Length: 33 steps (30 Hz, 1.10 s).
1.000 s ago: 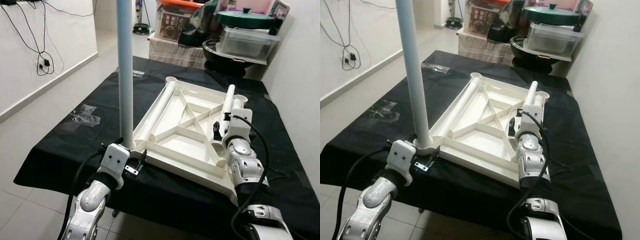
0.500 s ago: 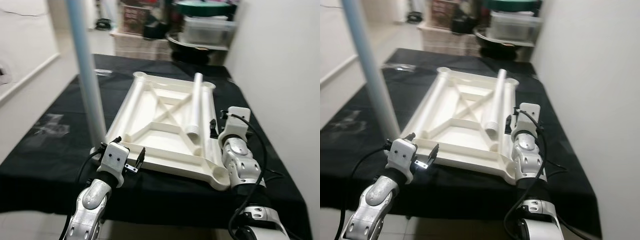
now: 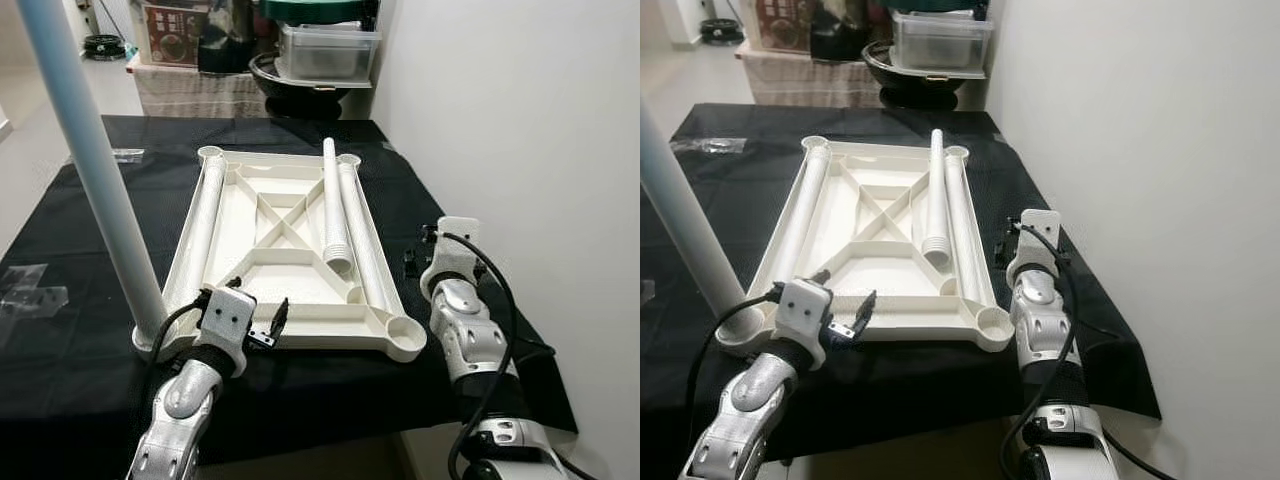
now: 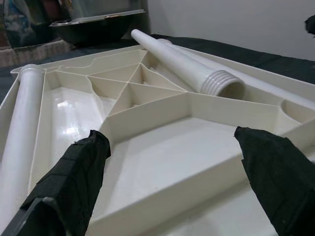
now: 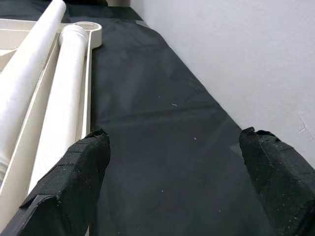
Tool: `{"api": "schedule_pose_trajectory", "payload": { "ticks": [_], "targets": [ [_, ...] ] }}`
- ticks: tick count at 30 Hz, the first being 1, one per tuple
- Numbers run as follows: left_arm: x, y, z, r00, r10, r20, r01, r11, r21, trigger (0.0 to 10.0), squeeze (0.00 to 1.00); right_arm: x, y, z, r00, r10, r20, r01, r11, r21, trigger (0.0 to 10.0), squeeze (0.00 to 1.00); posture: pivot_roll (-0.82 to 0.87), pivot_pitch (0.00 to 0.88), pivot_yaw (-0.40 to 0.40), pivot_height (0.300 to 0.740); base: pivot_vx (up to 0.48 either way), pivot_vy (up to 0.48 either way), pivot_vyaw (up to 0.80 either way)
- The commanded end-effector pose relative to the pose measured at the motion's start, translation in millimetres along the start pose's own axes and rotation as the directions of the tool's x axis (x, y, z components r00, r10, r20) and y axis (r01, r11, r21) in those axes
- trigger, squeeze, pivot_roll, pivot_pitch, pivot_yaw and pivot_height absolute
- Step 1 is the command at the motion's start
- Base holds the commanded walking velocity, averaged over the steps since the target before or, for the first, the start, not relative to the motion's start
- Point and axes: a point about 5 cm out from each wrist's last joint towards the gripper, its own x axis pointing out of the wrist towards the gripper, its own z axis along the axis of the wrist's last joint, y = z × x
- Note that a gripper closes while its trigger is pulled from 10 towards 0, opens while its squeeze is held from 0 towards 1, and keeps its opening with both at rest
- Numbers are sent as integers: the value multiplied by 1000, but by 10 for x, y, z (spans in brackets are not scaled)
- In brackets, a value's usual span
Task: Building children table
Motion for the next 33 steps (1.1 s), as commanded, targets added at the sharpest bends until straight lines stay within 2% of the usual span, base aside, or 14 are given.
{"api": "schedule_pose_trajectory", "payload": {
  "ticks": [1, 5, 12, 19, 23, 27, 29, 30, 31, 33],
  "targets": [
    [0, 0, -37, 1000, 5, -25, -5, 1000, -12, 10000, 0, -15, -26, -23, 1000, -4, 0, 4, 1000, -17, 10000, 0, 24, 0, -108, 740, 0, 0, -788],
    [5, 12, -53, 999, 13, -37, -13, 1000, -1, 10000, 0, -23, -8, -27, 1000, 3, 1, -3, 1000, -23, 10000, 0, 23, 0, -105, 740, 0, 0, -788],
    [16, 60, -83, 997, 42, -60, -42, 999, 11, 10000, 0, -60, 79, -65, 999, 50, 0, -50, 997, -54, 10000, 0, 22, 0, -102, 740, 0, 270, 0],
    [-5, 168, -72, 992, 112, -50, -112, 994, -7, 10000, 0, -56, 130, -167, 993, 97, -61, -103, 991, -90, 10000, 0, 32, 0, -110, 740, 0, 461, 0],
    [-5, 213, -58, 990, 133, -43, -133, 991, -7, 10000, 0, -51, 138, -165, 992, 107, -62, -112, 990, -86, 10000, 0, 32, 0, -110, 740, 0, 0, 0],
    [-28, 326, -57, 986, 164, -42, -164, 986, -5, 10000, 0, -50, 139, -172, 991, 112, -70, -118, 989, -93, 10000, 0, 32, 0, -111, 740, 0, 0, 0],
    [-63, 480, -67, 980, 195, -49, -194, 981, 22, 10000, 0, -50, 125, -203, 990, 111, -86, -119, 988, -97, 10000, 0, 29, 0, -105, 740, 0, 0, 0],
    [-63, 480, -67, 980, 195, -49, -194, 981, 22, 10000, 0, -50, 125, -203, 990, 111, -86, -119, 988, -97, 10000, 0, 29, 0, -105, 740, 0, 0, 0],
    [-80, 575, -63, 976, 213, -51, -212, 977, 40, 10000, 0, -49, 116, -228, 989, 111, -102, -121, 987, -102, 10000, 0, 29, 0, -105, 740, 0, 0, 0],
    [-81, 593, -60, 975, 216, -51, -214, 976, 45, 10000, 0, -48, 114, -234, 988, 111, -106, -122, 987, -103, 10000, 0, 29, 0, -105, 740, 0, 0, 0]
  ]
}}
